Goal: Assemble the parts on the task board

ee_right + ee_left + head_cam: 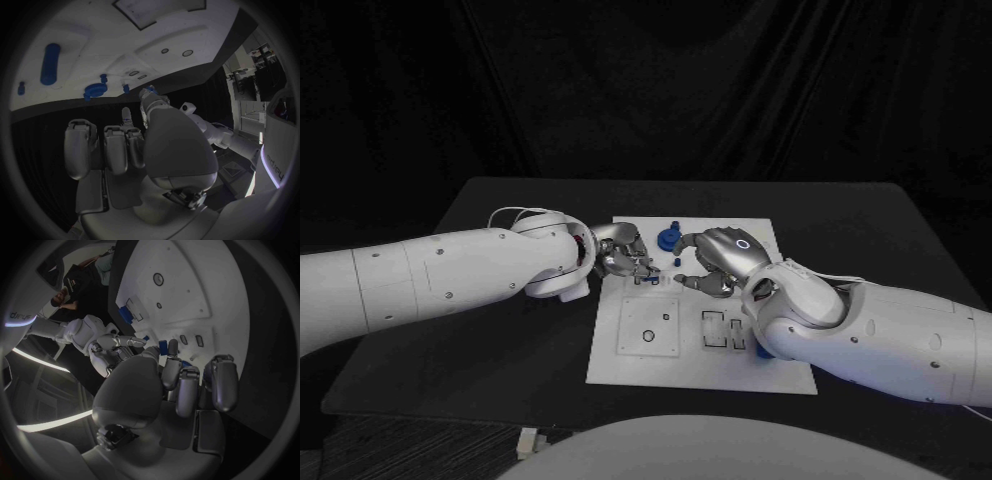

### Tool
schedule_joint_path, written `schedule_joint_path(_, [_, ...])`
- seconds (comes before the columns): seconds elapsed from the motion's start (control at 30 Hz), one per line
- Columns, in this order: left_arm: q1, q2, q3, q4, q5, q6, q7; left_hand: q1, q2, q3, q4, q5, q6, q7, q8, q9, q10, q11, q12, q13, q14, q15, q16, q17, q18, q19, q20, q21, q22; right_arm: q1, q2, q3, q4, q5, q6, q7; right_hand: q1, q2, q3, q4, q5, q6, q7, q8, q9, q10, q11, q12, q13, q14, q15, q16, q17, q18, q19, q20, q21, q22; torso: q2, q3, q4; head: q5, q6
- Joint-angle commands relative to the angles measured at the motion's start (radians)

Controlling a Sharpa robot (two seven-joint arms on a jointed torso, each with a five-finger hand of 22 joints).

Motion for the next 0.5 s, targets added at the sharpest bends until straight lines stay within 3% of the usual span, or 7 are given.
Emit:
schedule_joint_path(0.03, [-0.001,0.007,0.001,-0.003,0.005,0.029,-0.074,0.005,-0.023,0.153,-0.137,0.003,-0.011,0.0,0.004,0.003,0.054,-0.045,0.031,0.072,0.087,-0.01,0.005,0.24,0.008,0.007,-0.003,0.005,0.193,0.01,-0.039,0.001,0.032,-0.02,-0.029,-0.013,0.001,-0.009,-0.008,0.002,-0.01,-0.011,0.001,0.002,-0.002,0.103,0.005,0.004,0.263,0.074,0.006,-0.006,0.11,0.014,0.035,0.006,-0.005,0.213,0.0,0.0003,0.0001,-0.004,0.0])
schedule_joint_path(0.27, [0.006,0.024,0.002,-0.011,0.005,0.037,-0.105,-0.007,-0.031,0.177,-0.144,0.003,-0.016,0.001,0.011,0.008,0.046,-0.045,0.019,0.059,0.083,-0.009,0.0,0.234,0.009,0.004,-0.002,0.0,0.191,0.034,-0.138,0.001,0.113,-0.022,-0.037,-0.012,0.004,-0.01,-0.011,0.004,-0.018,-0.013,0.001,0.005,-0.003,0.103,0.003,0.004,0.263,0.074,0.005,-0.007,0.107,0.015,0.034,0.005,-0.008,0.212,0.0,0.0005,-0.0003,-0.015,0.0])
schedule_joint_path(0.43, [0.025,0.05,0.002,-0.028,0.004,0.072,-0.136,-0.015,-0.041,0.195,-0.152,-0.004,-0.021,0.002,0.015,0.013,0.033,-0.044,-0.001,0.038,0.081,-0.008,-0.002,0.231,0.01,0.001,-0.002,-0.003,0.19,0.049,-0.229,0.001,0.182,-0.022,-0.048,-0.017,0.011,-0.008,-0.01,0.004,-0.021,-0.013,0.0,0.008,-0.003,0.103,0.002,0.004,0.263,0.073,0.004,-0.008,0.106,0.015,0.032,0.005,-0.01,0.211,-0.001,0.0009,-0.0014,-0.025,0.0])
schedule_joint_path(0.5, [0.042,0.067,0.002,-0.04,0.004,0.115,-0.165,-0.017,-0.043,0.201,-0.155,-0.008,-0.022,0.003,0.017,0.014,0.033,-0.044,-0.002,0.037,0.08,-0.008,-0.002,0.231,0.01,0.0,-0.001,-0.004,0.19,0.053,-0.27,0.001,0.211,-0.022,-0.051,-0.02,0.012,-0.007,-0.01,0.005,-0.021,-0.012,0.0,0.009,-0.003,0.103,0.002,0.004,0.263,0.073,0.004,-0.008,0.105,0.015,0.032,0.005,-0.011,0.211,-0.002,0.0009,-0.0016,-0.026,0.0])
